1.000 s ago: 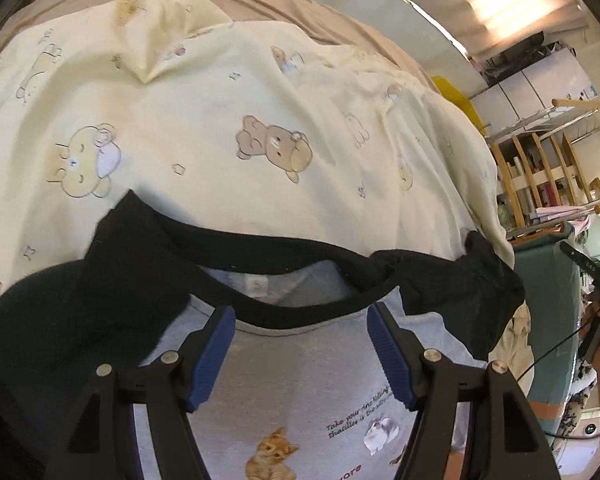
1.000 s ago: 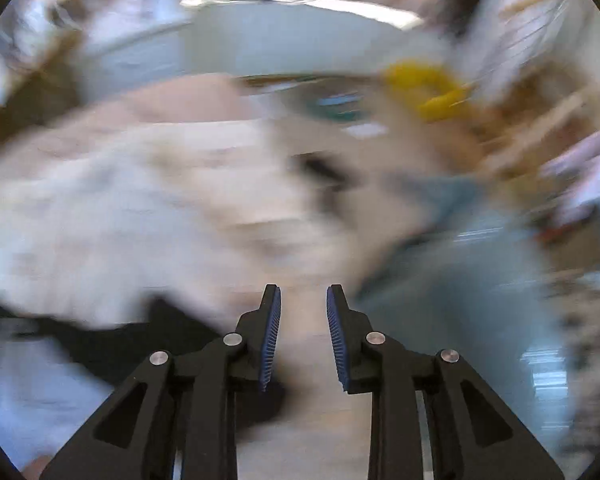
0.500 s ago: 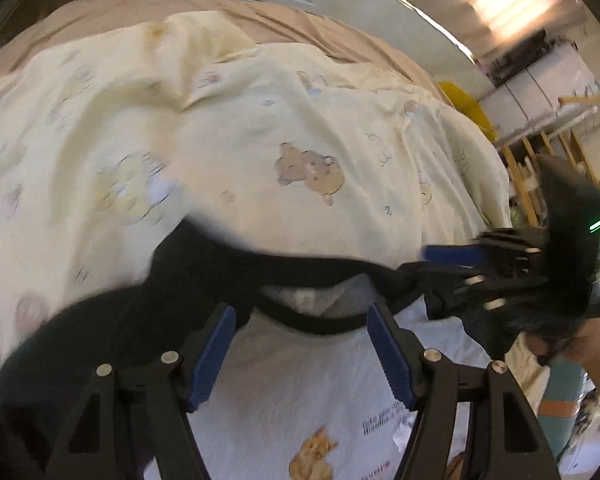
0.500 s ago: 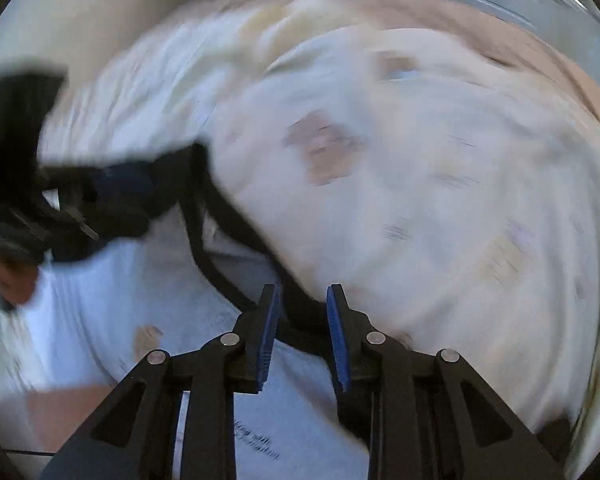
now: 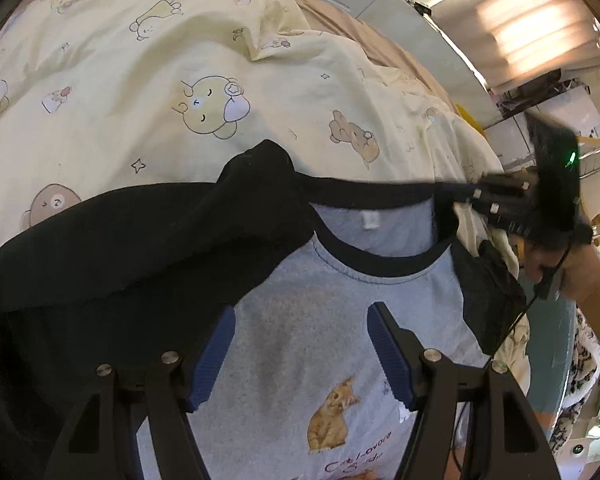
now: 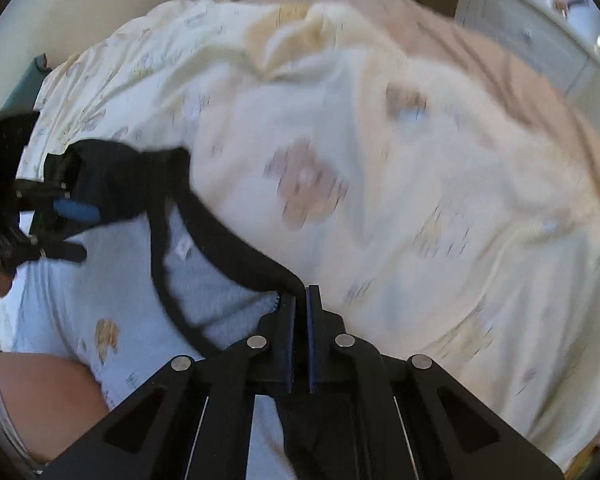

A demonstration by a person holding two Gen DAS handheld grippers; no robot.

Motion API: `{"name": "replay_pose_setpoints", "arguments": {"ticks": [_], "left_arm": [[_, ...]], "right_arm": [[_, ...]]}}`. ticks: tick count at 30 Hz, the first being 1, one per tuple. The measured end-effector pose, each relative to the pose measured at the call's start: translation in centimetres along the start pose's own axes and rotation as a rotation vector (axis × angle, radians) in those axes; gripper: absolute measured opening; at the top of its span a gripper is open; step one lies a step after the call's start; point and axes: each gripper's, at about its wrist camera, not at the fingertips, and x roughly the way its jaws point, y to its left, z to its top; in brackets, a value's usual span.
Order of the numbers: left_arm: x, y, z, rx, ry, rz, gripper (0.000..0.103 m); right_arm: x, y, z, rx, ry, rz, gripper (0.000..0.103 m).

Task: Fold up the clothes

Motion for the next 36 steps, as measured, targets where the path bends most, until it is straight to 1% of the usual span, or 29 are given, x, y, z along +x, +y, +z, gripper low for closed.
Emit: {"name": "replay_pose_setpoints", "arguments": {"ticks": [4, 5, 6, 8, 9, 10, 11, 12, 13, 14, 15, 16, 17, 18, 19, 20, 21, 23, 24, 26, 27, 28, 29, 30, 31, 33, 34, 35, 36], "left_arm": [[-0.1, -0.4, 0.6, -0.011, -0.016, -0.009, 0.069], [-0.3, -0.6, 0.8, -0.009, -0.025, -0.011, 0.069], [-0.6, -0.7, 1.0, -0.007, -0.033, -0.014, 0.069], [-1.0, -0.9, 1.3, 0.002, -0.048, -0.015, 0.069], [-1.2, -0.9, 1.5, 0.005, -0.053, -0.014, 0.069], [-1.2, -0.7, 1.6, 0.005, -0.056, -0.011, 0.069], [-1.3, -0.6, 1.7, 0.003, -0.058, -0.008, 0.069], [-1.3, -0.4, 1.7, 0.0, -0.057, -0.006, 0.069], [-1.2, -0.2, 1.7, -0.005, -0.052, -0.002, 0.069], [-1.1, 0.0, 1.7, -0.01, -0.047, 0.002, 0.069], [-1.0, 0.2, 1.6, -0.014, -0.041, 0.006, 0.069], [-0.9, 0.3, 1.5, -0.017, -0.035, 0.009, 0.069], [-0.8, 0.3, 1.5, -0.013, -0.029, 0.014, 0.069], [-0.8, 0.3, 1.5, -0.001, -0.026, 0.024, 0.069], [-0.8, 0.3, 1.6, 0.018, -0.026, 0.04, 0.069], [-1.0, 0.5, 1.9, 0.045, -0.034, 0.064, 0.069], [-1.2, 0.6, 2.2, 0.074, -0.043, 0.089, 0.069], [-1.5, 1.6, 3.3, 0.1, -0.052, 0.114, 0.069], [-1.7, 2.3, 4.0, 0.111, -0.055, 0.122, 0.069], [-1.4, 3.0, 5.1, 0.148, -0.033, 0.133, 0.069], [-1.0, 3.2, 5.5, 0.173, -0.009, 0.138, 0.069], [-0.7, 3.2, 5.9, 0.2, 0.011, 0.137, 0.06], [-0.5, 3.2, 6.2, 0.226, 0.029, 0.133, 0.048], [-0.4, 3.2, 6.5, 0.243, 0.039, 0.133, 0.046], [-0.4, 3.1, 6.7, 0.256, 0.045, 0.13, 0.045], [-0.5, 2.9, 6.9, 0.282, 0.058, 0.114, 0.044], [-0.5, 2.9, 7.0, 0.296, 0.064, 0.12, 0.044], [-0.5, 2.9, 7.0, 0.309, 0.069, 0.13, 0.045], [-0.4, 3.1, 7.1, 0.317, 0.075, 0.143, 0.044]], "right_arm": [[2.1, -1.1, 1.5, -0.01, 0.083, 0.012, 0.006], [2.6, -1.4, 1.9, -0.013, 0.103, 0.015, 0.009], [2.9, -1.9, 2.0, 0.001, 0.114, 0.04, 0.015], [2.5, -3.5, 1.3, 0.088, 0.098, 0.169, 0.017], [1.9, -4.3, 0.8, 0.138, 0.079, 0.255, 0.017], [1.3, -5.4, 0.1, 0.198, 0.059, 0.364, 0.018], [0.7, -6.3, -0.5, 0.249, 0.041, 0.461, 0.021], [0.0, -7.3, -1.2, 0.291, 0.014, 0.535, 0.027], [-1.0, -8.2, -1.8, 0.311, -0.025, 0.543, 0.027], [-1.9, -9.2, -2.2, 0.335, -0.062, 0.521, 0.029], [-2.6, -10.5, -2.7, 0.382, -0.104, 0.516, 0.032], [-3.3, -11.6, -3.2, 0.421, -0.133, 0.507, 0.038], [-3.4, -11.9, -3.4, 0.432, -0.128, 0.475, 0.047], [-3.1, -11.3, -3.1, 0.406, -0.103, 0.413, 0.048], [-2.9, -10.7, -3.1, 0.352, -0.067, 0.348, 0.048], [-2.8, -10.2, -3.7, 0.291, -0.02, 0.302, 0.048], [-2.5, -9.5, -4.3, 0.247, 0.023, 0.28, 0.048], [-1.0, -7.5, -5.9, 0.162, 0.109, 0.209, 0.048], [-0.2, -6.9, -6.6, 0.14, 0.133, 0.19, 0.048], [1.4, -6.1, -7.8, 0.124, 0.165, 0.166, 0.048], [2.1, -5.6, -8.3, 0.113, 0.178, 0.157, 0.046], [2.7, -5.0, -8.6, 0.093, 0.184, 0.152, 0.043], [3.0, -4.5, -8.8, 0.075, 0.185, 0.147, 0.028], [2.9, -4.2, -8.9, 0.061, 0.176, 0.143, 0.006], [2.8, -3.9, -8.9, 0.053, 0.164, 0.138, 0.003], [1.9, -3.9, -9.0, 0.061, 0.132, 0.106, 0.002], [1.3, -4.1, -9.2, 0.067, 0.12, 0.085, 0.002], [0.7, -4.5, -9.4, 0.074, 0.115, 0.055, 0.002], [0.3, -5.2, -9.7, 0.085, 0.116, 0.006, 0.002]]}}
